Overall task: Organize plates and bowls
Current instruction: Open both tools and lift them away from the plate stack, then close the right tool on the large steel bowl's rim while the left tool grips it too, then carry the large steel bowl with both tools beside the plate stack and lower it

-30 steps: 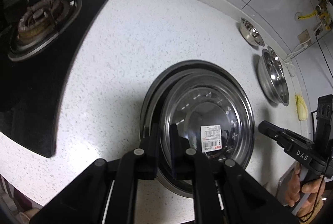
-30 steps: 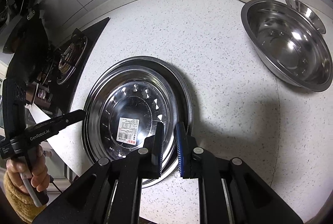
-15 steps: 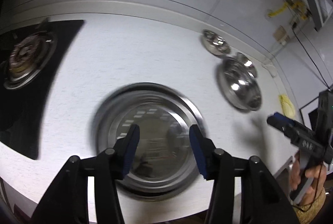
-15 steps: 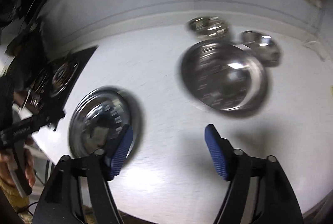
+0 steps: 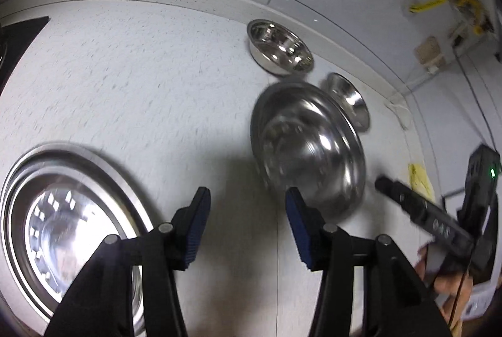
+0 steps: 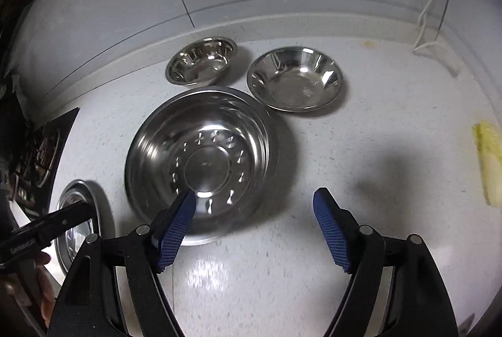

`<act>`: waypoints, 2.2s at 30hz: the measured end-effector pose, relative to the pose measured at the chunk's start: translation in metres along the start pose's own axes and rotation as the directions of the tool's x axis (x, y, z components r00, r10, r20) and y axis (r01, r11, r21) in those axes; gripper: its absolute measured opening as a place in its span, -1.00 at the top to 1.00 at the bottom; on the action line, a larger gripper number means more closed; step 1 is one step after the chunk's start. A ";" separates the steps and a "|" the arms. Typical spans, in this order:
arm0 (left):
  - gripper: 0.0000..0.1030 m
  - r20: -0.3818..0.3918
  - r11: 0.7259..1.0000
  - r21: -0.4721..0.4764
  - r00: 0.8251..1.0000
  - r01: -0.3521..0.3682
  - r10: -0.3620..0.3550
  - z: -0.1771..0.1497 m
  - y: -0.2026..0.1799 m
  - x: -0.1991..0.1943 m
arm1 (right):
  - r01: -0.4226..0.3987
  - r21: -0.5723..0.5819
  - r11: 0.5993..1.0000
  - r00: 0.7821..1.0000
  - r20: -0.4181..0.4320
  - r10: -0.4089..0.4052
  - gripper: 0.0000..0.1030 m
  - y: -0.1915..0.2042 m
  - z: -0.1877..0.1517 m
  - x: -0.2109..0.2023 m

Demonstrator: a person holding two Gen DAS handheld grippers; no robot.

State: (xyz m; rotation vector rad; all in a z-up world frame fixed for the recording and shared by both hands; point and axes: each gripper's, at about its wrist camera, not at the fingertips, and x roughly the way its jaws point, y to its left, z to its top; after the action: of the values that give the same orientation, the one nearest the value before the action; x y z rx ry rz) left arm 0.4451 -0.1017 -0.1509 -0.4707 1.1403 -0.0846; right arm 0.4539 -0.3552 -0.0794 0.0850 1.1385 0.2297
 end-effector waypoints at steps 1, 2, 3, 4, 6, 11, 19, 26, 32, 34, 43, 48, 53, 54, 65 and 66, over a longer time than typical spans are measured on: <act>0.07 -0.006 1.000 -0.011 1.000 -0.018 0.018 0.009 -0.001 0.010 | -0.012 0.009 1.000 1.000 -0.010 0.012 -0.41 -0.002 0.003 0.007; 0.07 -0.017 1.000 -0.022 1.000 -0.022 0.021 0.015 0.003 0.015 | -0.017 0.013 1.000 1.000 -0.023 0.018 -0.41 -0.004 0.007 0.015; 0.07 -0.037 1.000 -0.022 0.999 -0.016 0.015 0.022 0.002 0.024 | -0.015 0.017 1.000 0.999 -0.037 0.015 -0.41 -0.006 0.010 0.024; 0.07 -0.051 1.000 -0.017 0.999 -0.011 0.010 0.028 0.002 0.031 | -0.010 0.028 1.000 0.999 -0.045 0.011 -0.41 -0.008 0.012 0.031; 0.07 -0.065 1.000 -0.020 0.998 -0.012 0.011 0.036 0.004 0.039 | -0.020 0.047 0.999 0.998 -0.057 0.023 -0.41 -0.011 0.016 0.042; 0.07 -0.130 0.998 -0.065 0.991 0.010 -0.018 0.052 0.009 0.065 | -0.043 0.095 0.995 0.993 -0.105 0.053 0.10 -0.018 0.023 0.071; 0.83 -0.152 0.998 -0.030 0.987 0.055 -0.059 0.048 0.002 0.074 | -0.039 0.120 0.992 0.991 -0.122 0.053 0.76 -0.017 0.019 0.086; 0.83 -0.091 0.984 0.006 0.980 0.181 -0.179 0.030 -0.021 0.007 | -0.040 0.091 0.995 0.999 -0.013 0.042 0.76 -0.008 0.011 0.014; 0.82 -0.058 0.962 0.066 0.964 0.263 -0.260 -0.002 -0.045 -0.053 | -0.039 0.077 0.996 0.995 0.096 0.032 0.76 -0.001 -0.020 -0.080; 0.82 -0.076 0.957 0.079 0.959 0.278 -0.272 -0.021 -0.048 -0.063 | -0.038 0.076 0.996 0.994 0.108 0.030 0.75 0.000 -0.033 -0.096; 0.79 -0.158 0.962 0.163 0.968 0.219 -0.194 -0.103 -0.037 -0.046 | -0.039 0.114 0.993 0.997 0.077 0.030 0.75 -0.008 -0.123 -0.096; 0.78 -0.215 0.974 0.145 0.967 0.173 -0.140 -0.126 -0.024 -0.008 | -0.044 0.125 0.991 0.999 0.011 0.043 0.75 -0.020 -0.150 -0.060; 0.78 -0.212 0.977 0.150 0.970 0.151 -0.117 -0.132 -0.025 0.009 | -0.055 0.136 0.989 0.998 -0.026 0.059 0.75 -0.031 -0.150 -0.036; 0.77 -0.209 0.977 0.151 0.971 0.149 -0.115 -0.132 -0.025 0.010 | -0.056 0.135 0.989 0.998 -0.030 0.060 0.75 -0.032 -0.149 -0.033; 0.74 -0.174 0.974 0.182 0.979 0.136 -0.104 -0.133 -0.026 0.004 | -0.063 0.180 0.982 0.998 -0.002 0.065 0.48 -0.054 -0.156 -0.032; 0.71 -0.170 0.974 0.180 0.980 0.136 -0.105 -0.132 -0.024 0.002 | -0.060 0.181 0.982 0.998 0.010 0.059 0.38 -0.056 -0.156 -0.036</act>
State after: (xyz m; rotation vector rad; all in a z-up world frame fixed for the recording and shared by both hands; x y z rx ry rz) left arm 0.3331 -0.1655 -0.1867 -0.3663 1.2461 -0.3402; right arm 0.3059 -0.4254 -0.1231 0.2813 1.1519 0.1785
